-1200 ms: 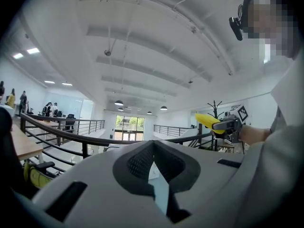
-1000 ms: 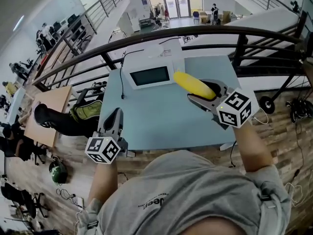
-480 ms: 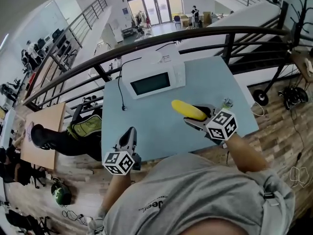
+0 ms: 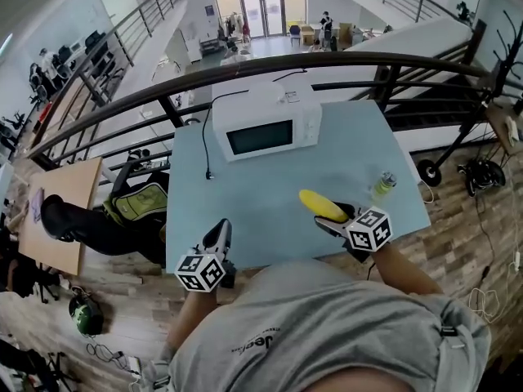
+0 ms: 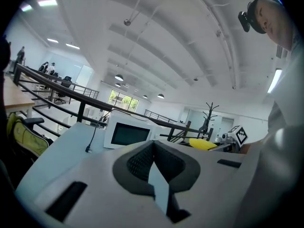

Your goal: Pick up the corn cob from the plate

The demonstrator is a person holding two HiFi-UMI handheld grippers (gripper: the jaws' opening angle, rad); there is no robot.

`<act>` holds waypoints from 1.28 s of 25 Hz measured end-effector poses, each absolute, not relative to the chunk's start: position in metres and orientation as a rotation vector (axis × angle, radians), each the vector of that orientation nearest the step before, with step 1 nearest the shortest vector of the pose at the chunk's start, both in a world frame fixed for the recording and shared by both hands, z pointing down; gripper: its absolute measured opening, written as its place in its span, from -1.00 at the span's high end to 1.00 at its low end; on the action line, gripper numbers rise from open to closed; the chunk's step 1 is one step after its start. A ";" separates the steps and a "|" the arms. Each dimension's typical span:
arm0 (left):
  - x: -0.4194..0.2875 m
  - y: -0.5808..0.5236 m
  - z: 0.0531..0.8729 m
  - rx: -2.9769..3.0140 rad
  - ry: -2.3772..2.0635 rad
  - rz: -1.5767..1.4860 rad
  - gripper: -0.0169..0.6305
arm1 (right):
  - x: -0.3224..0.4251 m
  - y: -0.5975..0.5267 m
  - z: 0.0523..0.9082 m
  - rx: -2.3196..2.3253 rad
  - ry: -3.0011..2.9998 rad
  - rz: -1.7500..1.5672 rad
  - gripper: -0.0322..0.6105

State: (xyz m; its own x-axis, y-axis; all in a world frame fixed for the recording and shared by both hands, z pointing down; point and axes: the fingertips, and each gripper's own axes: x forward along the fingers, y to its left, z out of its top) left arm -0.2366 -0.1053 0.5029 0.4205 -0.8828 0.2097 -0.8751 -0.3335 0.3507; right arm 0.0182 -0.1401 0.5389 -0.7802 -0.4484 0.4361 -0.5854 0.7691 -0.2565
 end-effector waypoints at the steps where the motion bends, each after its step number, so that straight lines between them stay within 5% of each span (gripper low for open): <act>1: -0.238 -0.104 0.506 2.263 -1.498 -0.025 0.91 | 0.019 -0.140 0.543 0.792 -2.605 0.549 0.10; 32: -0.220 -0.110 0.511 2.251 -1.548 0.032 0.91 | 0.042 -0.165 0.556 0.790 -2.607 0.550 0.10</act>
State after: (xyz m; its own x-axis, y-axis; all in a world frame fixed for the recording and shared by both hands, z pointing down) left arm -0.2196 -0.1100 0.5109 0.3838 -0.8905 0.2445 -0.8999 -0.3014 0.3151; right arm 0.0424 -0.1651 0.5559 -0.7787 -0.4461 0.4411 -0.5862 0.7678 -0.2585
